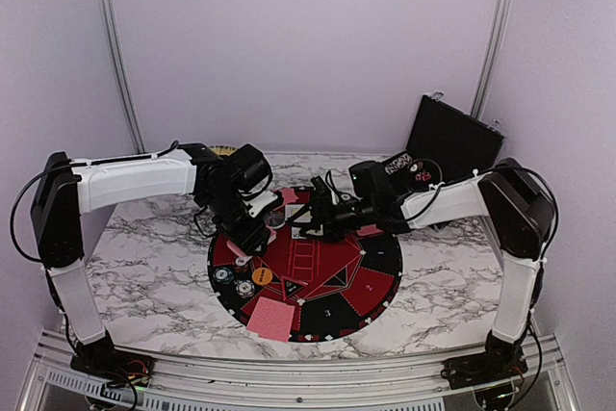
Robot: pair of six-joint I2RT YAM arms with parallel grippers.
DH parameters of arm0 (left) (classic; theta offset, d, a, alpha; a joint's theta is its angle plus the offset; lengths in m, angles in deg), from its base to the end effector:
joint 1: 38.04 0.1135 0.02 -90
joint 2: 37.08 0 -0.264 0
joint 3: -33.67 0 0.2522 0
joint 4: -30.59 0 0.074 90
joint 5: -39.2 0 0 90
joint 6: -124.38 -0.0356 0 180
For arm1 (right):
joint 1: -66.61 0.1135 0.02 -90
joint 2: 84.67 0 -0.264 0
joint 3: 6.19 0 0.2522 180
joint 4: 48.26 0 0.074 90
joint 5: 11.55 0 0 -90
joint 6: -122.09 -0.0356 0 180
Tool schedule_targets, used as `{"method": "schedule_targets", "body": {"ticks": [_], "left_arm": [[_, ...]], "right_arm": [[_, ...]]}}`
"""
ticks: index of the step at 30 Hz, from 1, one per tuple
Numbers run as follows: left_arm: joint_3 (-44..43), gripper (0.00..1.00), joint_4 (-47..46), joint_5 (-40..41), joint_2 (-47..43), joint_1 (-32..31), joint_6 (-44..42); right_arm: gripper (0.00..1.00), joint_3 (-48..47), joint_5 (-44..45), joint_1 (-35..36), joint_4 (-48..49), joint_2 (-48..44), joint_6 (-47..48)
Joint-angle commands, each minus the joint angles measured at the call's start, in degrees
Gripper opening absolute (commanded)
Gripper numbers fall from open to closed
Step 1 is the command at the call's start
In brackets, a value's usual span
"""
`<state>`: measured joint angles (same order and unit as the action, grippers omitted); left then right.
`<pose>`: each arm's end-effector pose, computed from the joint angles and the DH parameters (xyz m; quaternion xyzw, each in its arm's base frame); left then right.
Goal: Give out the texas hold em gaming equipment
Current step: Adjust the poker card in the community card area, then pick up the poker card from the face-down deck piles.
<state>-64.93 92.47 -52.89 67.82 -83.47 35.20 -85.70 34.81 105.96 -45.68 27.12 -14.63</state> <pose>0.2653 -0.2711 0.2392 0.3758 0.9070 -0.0908 0.1670 0.3076 0.2840 0.1745 -0.1347 0.8131 0.5531 0.1215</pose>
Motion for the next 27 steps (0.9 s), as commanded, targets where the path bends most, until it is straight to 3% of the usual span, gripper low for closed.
{"method": "schedule_targets", "body": {"ticks": [1, 11, 27], "left_arm": [[-2.69, 0.25, 1.8, -0.28, 0.58, -0.52, -0.56], [-2.7, 0.25, 1.98, 0.06, 0.57, -0.8, -0.56], [-2.83, 0.25, 1.96, -0.29, 0.43, -0.89, -2.33]], "right_arm": [[0.72, -3.04, -4.28, 1.72, 4.34, 2.95, -2.54], [0.75, -3.76, -5.59, 3.38, 11.13, 5.63, -8.37], [0.76, -9.24, -5.95, 5.16, 13.36, 10.99, -11.84]]}}
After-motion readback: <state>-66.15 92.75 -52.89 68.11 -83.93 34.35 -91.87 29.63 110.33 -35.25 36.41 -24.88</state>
